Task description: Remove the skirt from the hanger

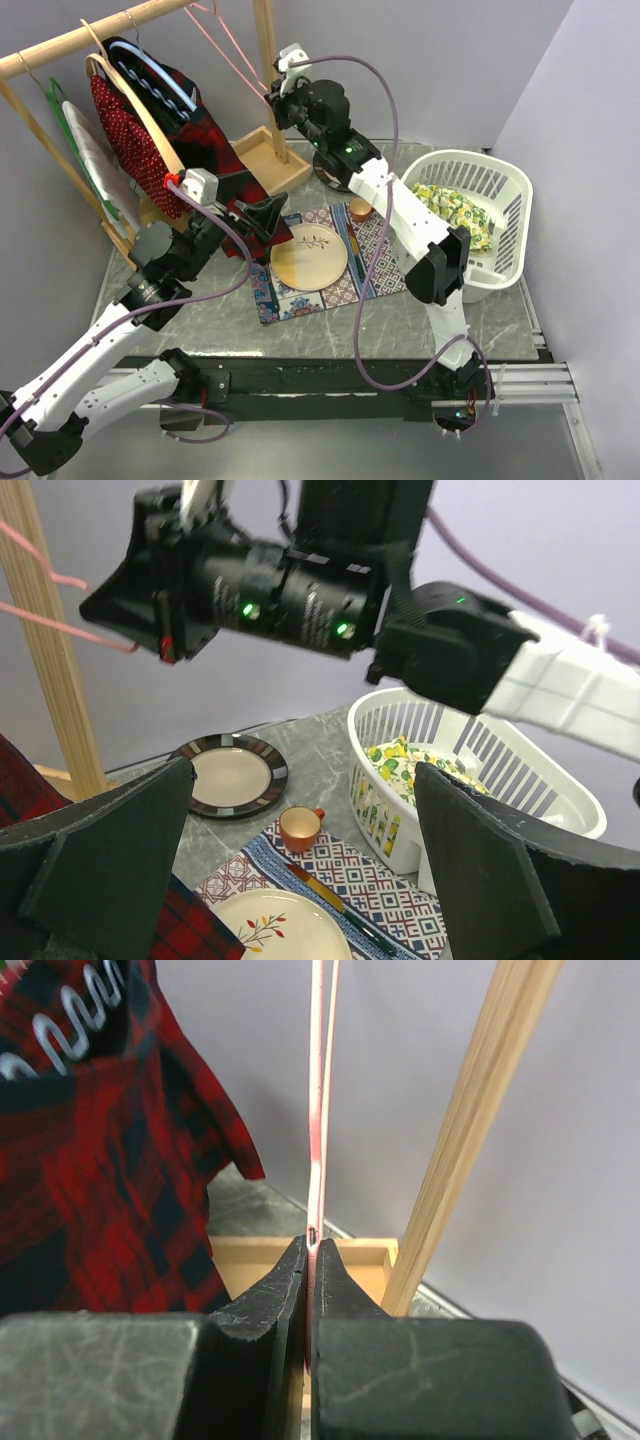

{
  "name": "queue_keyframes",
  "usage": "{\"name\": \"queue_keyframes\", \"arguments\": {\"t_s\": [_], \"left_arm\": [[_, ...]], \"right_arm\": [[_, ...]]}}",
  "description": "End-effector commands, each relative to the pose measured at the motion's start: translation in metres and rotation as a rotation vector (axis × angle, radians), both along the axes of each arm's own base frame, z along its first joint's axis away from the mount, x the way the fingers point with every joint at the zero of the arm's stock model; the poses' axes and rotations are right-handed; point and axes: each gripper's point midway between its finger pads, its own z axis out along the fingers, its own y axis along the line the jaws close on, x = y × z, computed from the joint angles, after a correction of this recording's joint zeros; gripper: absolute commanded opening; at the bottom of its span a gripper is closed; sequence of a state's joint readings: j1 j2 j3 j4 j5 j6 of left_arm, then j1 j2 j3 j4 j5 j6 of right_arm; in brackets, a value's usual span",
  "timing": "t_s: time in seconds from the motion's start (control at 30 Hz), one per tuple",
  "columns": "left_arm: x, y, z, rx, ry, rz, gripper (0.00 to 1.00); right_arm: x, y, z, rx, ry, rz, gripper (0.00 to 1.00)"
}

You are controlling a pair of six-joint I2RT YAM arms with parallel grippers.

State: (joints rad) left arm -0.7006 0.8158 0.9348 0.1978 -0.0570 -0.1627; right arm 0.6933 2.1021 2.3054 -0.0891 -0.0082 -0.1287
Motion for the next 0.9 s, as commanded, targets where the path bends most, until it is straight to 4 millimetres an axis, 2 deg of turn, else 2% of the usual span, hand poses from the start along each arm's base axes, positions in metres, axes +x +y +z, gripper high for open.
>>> {"name": "queue_keyframes", "arguments": {"t_s": [0.0, 0.27, 0.33, 0.37, 0.4, 0.47, 0.5, 0.53, 0.57, 0.6, 0.63, 0.67, 0.73, 0.77, 0.8, 0.83, 0.87], "left_arm": [[-0.001, 0.000, 0.009, -0.016, -0.026, -0.008, 0.97], [0.004, 0.001, 0.006, -0.008, -0.016, 0.013, 0.97], [0.006, 0.001, 0.004, -0.009, -0.007, 0.021, 0.97], [0.010, 0.002, 0.002, -0.008, 0.003, 0.033, 0.97], [0.012, 0.002, 0.001, -0.009, 0.012, 0.039, 0.97], [0.017, 0.003, -0.002, 0.000, 0.027, 0.061, 0.97], [0.018, 0.004, -0.003, -0.002, 0.030, 0.071, 0.97], [0.019, 0.005, -0.004, -0.004, 0.030, 0.078, 0.97], [0.020, 0.007, -0.004, -0.007, 0.030, 0.087, 0.97], [0.021, 0.009, -0.004, -0.009, 0.032, 0.098, 0.97], [0.022, 0.011, -0.004, -0.013, 0.033, 0.107, 0.97], [0.024, 0.012, -0.005, -0.018, 0.039, 0.116, 0.97], [0.028, 0.016, -0.004, -0.021, 0.049, 0.146, 0.97], [0.030, 0.016, -0.008, -0.011, 0.066, 0.157, 0.97], [0.035, 0.018, -0.012, 0.007, 0.080, 0.175, 0.97], [0.041, 0.014, -0.011, 0.030, 0.092, 0.179, 0.97], [0.045, 0.013, -0.014, 0.053, 0.108, 0.189, 0.97]], "right_arm": [[0.008, -0.003, 0.022, 0.062, -0.058, -0.016, 0.00], [0.022, -0.022, 0.005, 0.085, 0.010, -0.082, 0.00], [0.023, -0.031, 0.007, 0.104, 0.023, -0.099, 0.01], [0.025, -0.036, -0.001, 0.098, 0.041, -0.122, 0.04], [0.024, -0.045, 0.006, 0.110, 0.038, -0.138, 0.07], [0.023, -0.054, 0.002, 0.123, 0.064, -0.157, 0.11], [0.020, -0.063, 0.011, 0.133, 0.052, -0.164, 0.22], [0.020, -0.065, 0.006, 0.153, 0.074, -0.163, 0.30], [0.013, -0.069, 0.013, 0.161, 0.068, -0.159, 0.36], [0.010, -0.069, 0.013, 0.157, 0.071, -0.144, 0.46], [0.007, -0.070, 0.012, 0.153, 0.076, -0.138, 0.50], [0.001, -0.074, 0.019, 0.154, 0.070, -0.132, 0.59], [-0.011, -0.073, 0.017, 0.116, 0.107, -0.090, 0.68], [-0.020, -0.073, 0.022, 0.109, 0.113, -0.068, 0.76], [-0.025, -0.075, 0.022, 0.110, 0.134, -0.065, 0.79], [-0.028, -0.077, 0.009, 0.096, 0.174, -0.066, 0.82], [-0.039, -0.084, 0.019, 0.114, 0.170, -0.064, 0.87]]}}
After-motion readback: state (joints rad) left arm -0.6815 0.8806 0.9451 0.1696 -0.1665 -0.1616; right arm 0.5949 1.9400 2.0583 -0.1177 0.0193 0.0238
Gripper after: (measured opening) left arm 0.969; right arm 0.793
